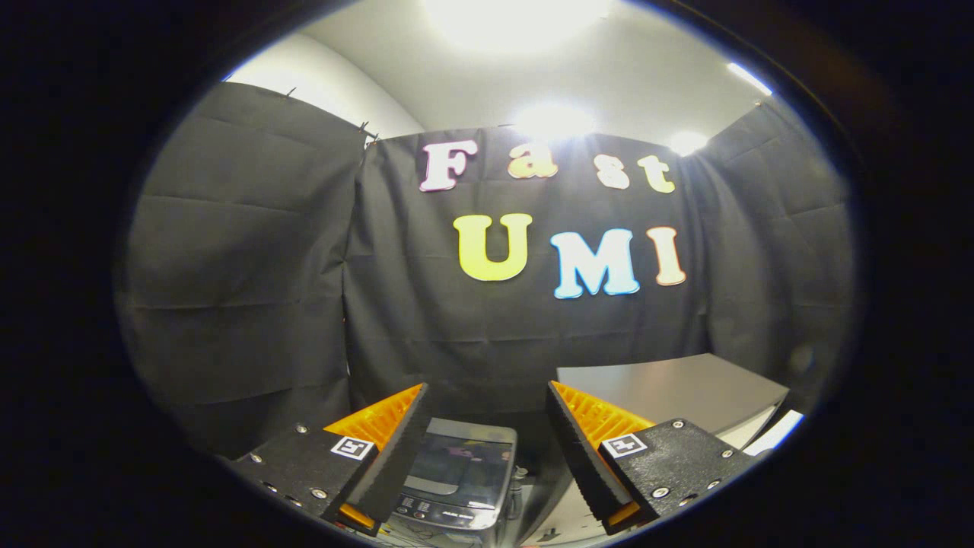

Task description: Put the clothes into the washing machine and then close the washing machine lid.

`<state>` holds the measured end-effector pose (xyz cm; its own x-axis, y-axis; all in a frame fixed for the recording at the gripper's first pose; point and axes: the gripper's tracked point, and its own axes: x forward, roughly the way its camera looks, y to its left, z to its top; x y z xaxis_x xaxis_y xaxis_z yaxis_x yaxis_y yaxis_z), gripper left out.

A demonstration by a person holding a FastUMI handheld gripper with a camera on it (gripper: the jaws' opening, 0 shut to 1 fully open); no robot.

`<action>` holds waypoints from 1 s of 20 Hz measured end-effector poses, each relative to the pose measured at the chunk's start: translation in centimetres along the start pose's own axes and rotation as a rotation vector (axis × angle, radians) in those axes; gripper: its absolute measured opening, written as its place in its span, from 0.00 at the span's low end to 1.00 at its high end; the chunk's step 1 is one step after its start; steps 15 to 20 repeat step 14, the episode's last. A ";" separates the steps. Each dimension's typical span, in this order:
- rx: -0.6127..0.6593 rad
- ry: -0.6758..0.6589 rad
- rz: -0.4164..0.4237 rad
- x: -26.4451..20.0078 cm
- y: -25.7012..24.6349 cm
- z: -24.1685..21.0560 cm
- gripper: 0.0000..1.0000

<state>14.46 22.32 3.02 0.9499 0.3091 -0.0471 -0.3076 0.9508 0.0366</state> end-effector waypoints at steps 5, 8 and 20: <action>-0.002 -0.033 -0.066 -5.2 -5.5 1.7 0.93; 0.003 -0.036 -0.097 -7.7 -8.3 1.7 0.93; 0.027 -0.025 -0.145 -11.5 -12.1 0.8 0.93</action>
